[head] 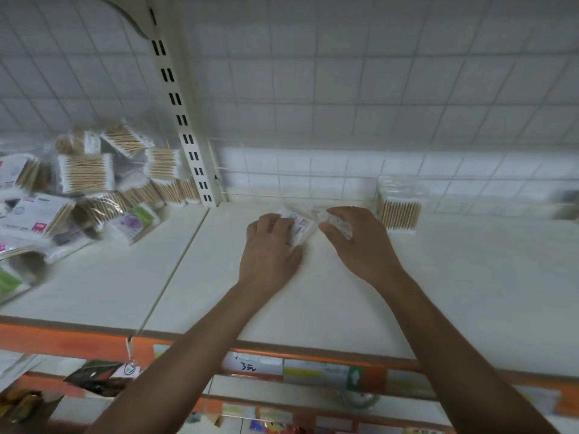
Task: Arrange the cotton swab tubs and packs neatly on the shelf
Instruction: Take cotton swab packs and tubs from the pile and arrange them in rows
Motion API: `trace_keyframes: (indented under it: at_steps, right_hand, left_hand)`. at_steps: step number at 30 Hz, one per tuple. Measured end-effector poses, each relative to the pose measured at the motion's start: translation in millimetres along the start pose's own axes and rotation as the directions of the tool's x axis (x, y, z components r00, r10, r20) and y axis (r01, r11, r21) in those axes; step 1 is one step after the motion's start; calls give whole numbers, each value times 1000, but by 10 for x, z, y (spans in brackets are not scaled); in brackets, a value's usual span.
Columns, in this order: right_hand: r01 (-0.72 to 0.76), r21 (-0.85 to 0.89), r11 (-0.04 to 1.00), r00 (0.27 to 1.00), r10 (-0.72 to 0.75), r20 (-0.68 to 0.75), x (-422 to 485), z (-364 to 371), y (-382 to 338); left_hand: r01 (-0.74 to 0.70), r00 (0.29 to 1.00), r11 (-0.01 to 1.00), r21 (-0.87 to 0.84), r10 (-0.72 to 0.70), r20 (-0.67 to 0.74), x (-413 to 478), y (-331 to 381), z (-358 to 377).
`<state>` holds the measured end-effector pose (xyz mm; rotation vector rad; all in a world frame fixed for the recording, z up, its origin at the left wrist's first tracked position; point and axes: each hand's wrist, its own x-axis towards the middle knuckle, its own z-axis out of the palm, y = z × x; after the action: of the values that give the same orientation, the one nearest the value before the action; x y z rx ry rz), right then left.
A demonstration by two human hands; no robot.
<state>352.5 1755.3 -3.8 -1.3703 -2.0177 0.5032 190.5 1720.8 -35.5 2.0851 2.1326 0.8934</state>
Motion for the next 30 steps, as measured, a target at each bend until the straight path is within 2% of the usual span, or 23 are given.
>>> trace_keyframes:
  at_steps: [7, 11, 14, 16, 19, 21, 26, 30]
  right_hand:
    - [-142, 82, 986, 988, 147, -54, -173, -420, 356]
    - [-191, 25, 981, 979, 192, -71, -138, -566, 544]
    - [-217, -24, 976, 974, 215, -65, -81, -683, 645]
    - [-237, -15, 971, 970, 236, -54, -47, -756, 684]
    - [-267, 115, 957, 962, 271, -23, -17, -829, 755]
    - [-246, 194, 950, 968, 249, 8, -10, -863, 797]
    - [-259, 276, 926, 965, 239, 104, -8, -885, 940]
    - [-241, 278, 930, 970, 226, 87, -11, -909, 1036]
  left_hand:
    - [-69, 996, 994, -90, 74, 56, 74, 414, 245]
    - [-59, 987, 997, -47, 65, 147, 120, 504, 383]
    - [-136, 985, 990, 20, 133, 113, 147, 581, 502]
    - [-159, 983, 984, -83, 166, 83, 180, 754, 474]
    - [-13, 967, 935, -354, 101, 233, 259, 979, 441]
    - [64, 966, 880, -470, 64, 251, 311, 1042, 496]
    - [125, 980, 871, -475, -34, 196, 350, 1137, 586]
    - [149, 979, 840, -522, -50, 199, 383, 1169, 669]
